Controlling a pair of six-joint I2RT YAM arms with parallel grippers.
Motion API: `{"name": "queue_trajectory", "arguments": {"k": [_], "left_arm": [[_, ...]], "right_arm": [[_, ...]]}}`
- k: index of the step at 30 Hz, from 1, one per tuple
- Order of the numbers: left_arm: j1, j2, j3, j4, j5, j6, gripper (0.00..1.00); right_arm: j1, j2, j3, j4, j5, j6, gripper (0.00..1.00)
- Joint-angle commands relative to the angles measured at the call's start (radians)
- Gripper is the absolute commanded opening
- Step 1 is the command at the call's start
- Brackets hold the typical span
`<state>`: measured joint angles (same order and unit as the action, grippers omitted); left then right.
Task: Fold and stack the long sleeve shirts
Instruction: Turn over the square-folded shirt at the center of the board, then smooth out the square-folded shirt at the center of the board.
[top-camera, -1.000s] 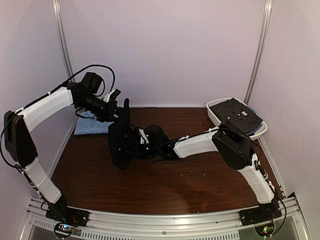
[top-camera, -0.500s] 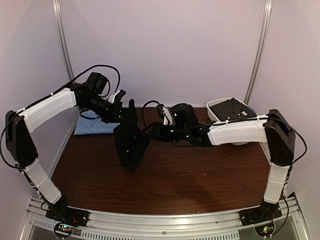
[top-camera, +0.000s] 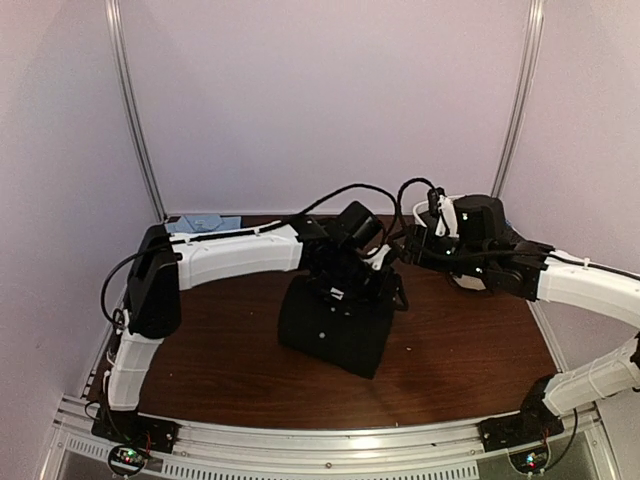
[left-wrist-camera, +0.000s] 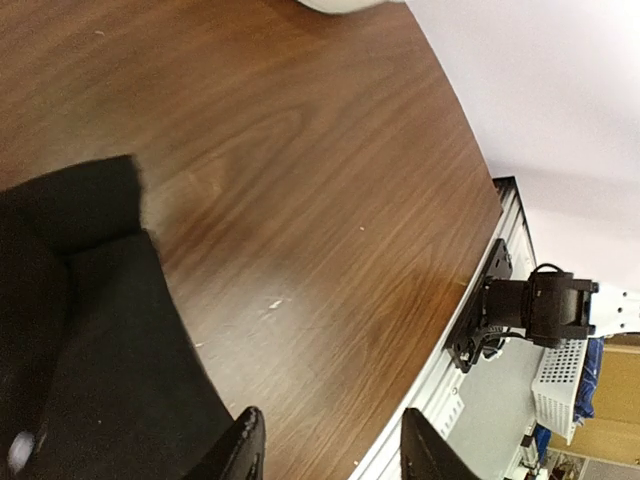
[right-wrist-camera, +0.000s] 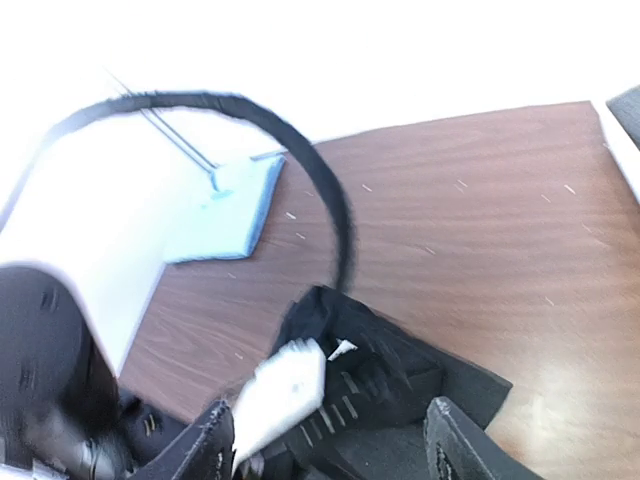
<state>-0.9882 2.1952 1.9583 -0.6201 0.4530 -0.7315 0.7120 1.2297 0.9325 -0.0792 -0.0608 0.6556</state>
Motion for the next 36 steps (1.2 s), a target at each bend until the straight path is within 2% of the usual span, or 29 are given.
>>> {"name": "queue_trajectory", "arguments": {"k": [1, 4, 13, 17, 26, 36], "left_arm": [[-0.010, 0.011, 0.092, 0.032, -0.043, -0.052, 0.56], [0.029, -0.049, 0.020, 0.044, -0.074, -0.042, 0.59], [0.210, -0.282, -0.368, 0.101, -0.131, 0.002, 0.59], [0.303, -0.324, -0.475, 0.117, -0.129, 0.061, 0.58], [0.375, -0.293, -0.552, 0.166, -0.204, 0.217, 0.56], [0.399, -0.188, -0.557, 0.222, -0.134, 0.286, 0.55]], "right_arm": [[-0.010, -0.037, -0.058, -0.125, 0.082, -0.019, 0.67], [-0.010, -0.045, -0.100, -0.120, 0.075, -0.015, 0.68], [-0.008, 0.020, -0.193, -0.078, 0.031, 0.007, 0.69], [-0.008, 0.059, -0.232, -0.048, 0.000, 0.017, 0.69], [-0.006, 0.177, -0.281, 0.056, -0.087, 0.056, 0.69], [0.002, 0.269, -0.288, 0.097, -0.113, 0.062, 0.69]]}}
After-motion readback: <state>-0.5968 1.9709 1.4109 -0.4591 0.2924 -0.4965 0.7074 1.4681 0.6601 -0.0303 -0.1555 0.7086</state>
